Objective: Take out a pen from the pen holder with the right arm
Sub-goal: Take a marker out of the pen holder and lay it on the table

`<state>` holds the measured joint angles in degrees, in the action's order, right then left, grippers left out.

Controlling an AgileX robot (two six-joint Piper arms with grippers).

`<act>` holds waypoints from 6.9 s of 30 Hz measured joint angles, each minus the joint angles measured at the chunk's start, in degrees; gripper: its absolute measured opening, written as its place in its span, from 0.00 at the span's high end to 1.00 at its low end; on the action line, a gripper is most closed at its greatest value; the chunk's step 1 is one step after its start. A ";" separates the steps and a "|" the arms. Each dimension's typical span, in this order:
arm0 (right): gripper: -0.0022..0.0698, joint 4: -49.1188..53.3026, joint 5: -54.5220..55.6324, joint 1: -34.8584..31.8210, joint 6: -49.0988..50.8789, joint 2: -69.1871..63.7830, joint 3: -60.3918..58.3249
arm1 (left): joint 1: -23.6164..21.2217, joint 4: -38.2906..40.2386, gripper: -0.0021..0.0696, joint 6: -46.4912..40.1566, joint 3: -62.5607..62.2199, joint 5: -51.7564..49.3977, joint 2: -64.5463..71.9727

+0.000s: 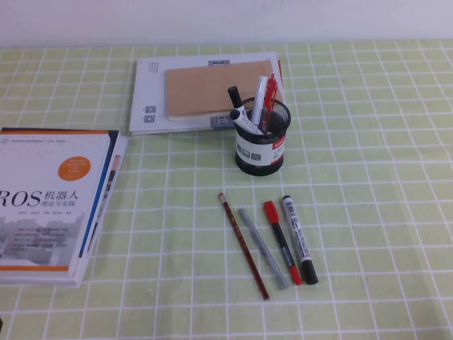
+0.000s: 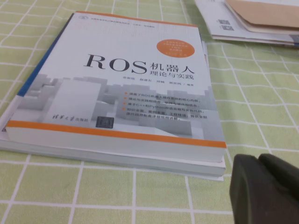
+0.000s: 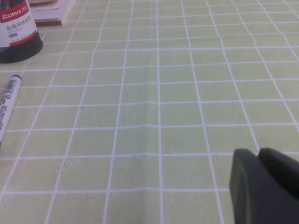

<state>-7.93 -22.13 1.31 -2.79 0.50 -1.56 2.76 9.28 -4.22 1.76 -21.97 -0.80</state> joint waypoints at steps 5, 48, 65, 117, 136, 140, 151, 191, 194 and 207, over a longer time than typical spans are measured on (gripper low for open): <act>0.99 0.00 0.00 0.00 0.00 0.00 0.00 | 0.00 0.00 0.98 0.00 0.00 0.00 0.00; 0.99 -5.84 2.14 0.00 0.00 0.00 0.00 | 0.00 0.00 0.98 0.00 0.00 0.00 0.00; 0.99 -38.13 14.18 0.00 -2.97 0.00 0.53 | 0.00 0.00 0.98 0.00 0.00 0.00 0.00; 0.53 -5.28 33.24 38.83 -22.79 -93.22 56.85 | 0.00 0.00 0.98 0.00 0.00 0.00 0.00; 0.49 -4.47 37.57 38.01 -23.77 -107.98 69.76 | 0.00 0.00 0.98 0.00 0.00 0.00 0.00; 0.49 -4.80 37.68 37.19 -23.82 -109.53 71.35 | 0.00 0.00 0.98 0.00 0.00 0.00 0.00; 0.49 -6.46 37.76 35.97 -26.63 -113.26 74.45 | 0.00 0.00 0.98 0.00 0.00 0.00 0.00; 0.80 -10.89 43.43 34.44 -27.27 -116.07 75.97 | 0.00 0.00 0.98 0.00 0.00 0.00 0.00; 0.80 -10.89 41.98 34.44 -27.27 -115.37 75.97 | 0.00 0.00 0.98 0.00 0.00 0.00 0.00; 0.80 -7.65 33.74 34.30 -21.67 -99.99 75.97 | 0.00 0.00 0.98 0.00 0.00 0.00 0.00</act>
<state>-15.58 11.61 35.62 -24.46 -99.49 74.41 2.76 9.28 -4.22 1.76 -21.97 -0.80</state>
